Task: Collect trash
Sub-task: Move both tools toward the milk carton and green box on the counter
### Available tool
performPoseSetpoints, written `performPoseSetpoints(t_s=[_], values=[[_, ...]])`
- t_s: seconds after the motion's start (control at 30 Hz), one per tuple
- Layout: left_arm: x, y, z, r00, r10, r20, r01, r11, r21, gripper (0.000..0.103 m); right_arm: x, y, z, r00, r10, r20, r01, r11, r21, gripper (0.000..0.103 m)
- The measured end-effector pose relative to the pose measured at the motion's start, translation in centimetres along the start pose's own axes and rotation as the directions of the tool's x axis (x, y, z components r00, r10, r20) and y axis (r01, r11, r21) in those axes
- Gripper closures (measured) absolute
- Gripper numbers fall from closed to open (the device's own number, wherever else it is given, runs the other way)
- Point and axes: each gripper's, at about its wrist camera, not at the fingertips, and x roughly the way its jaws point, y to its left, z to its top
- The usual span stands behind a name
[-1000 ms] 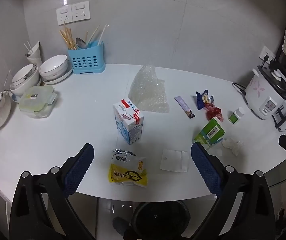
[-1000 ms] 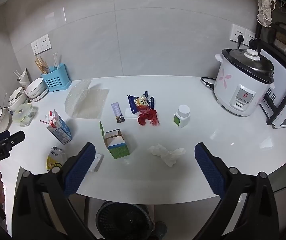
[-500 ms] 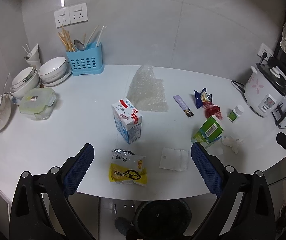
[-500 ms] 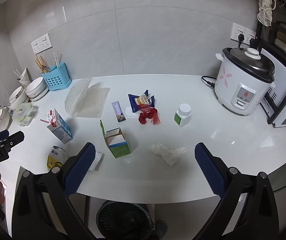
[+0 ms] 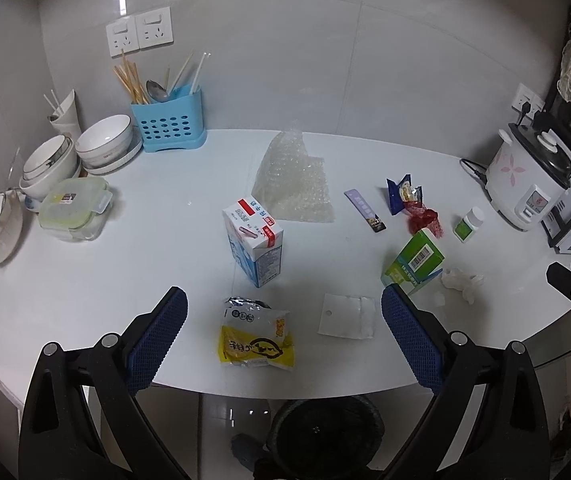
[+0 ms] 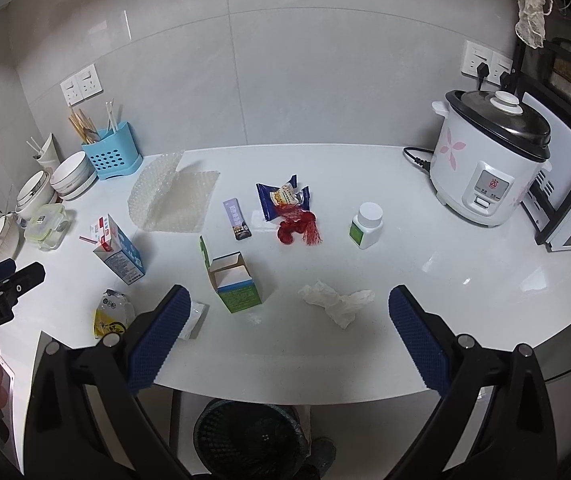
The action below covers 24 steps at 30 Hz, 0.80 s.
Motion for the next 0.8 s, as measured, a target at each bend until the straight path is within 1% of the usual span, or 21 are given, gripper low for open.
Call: performPoseSetpoints(t_s=[0.2,0.8], values=[[-0.2,-0.07,0.09,1.0,0.006,0.005,-0.006,1.0,0.005,0.006,0.07,0.28,-0.01,1.0,0.002,-0.003,-0.002,1.0,-0.007,0.008],[0.08,-0.2,0.01,0.999,0.039,0.0,-0.039,0.999,0.009,0.006,0.13,0.07,-0.4,1.0,0.001,-0.008,-0.001,1.0,-0.004,0.008]])
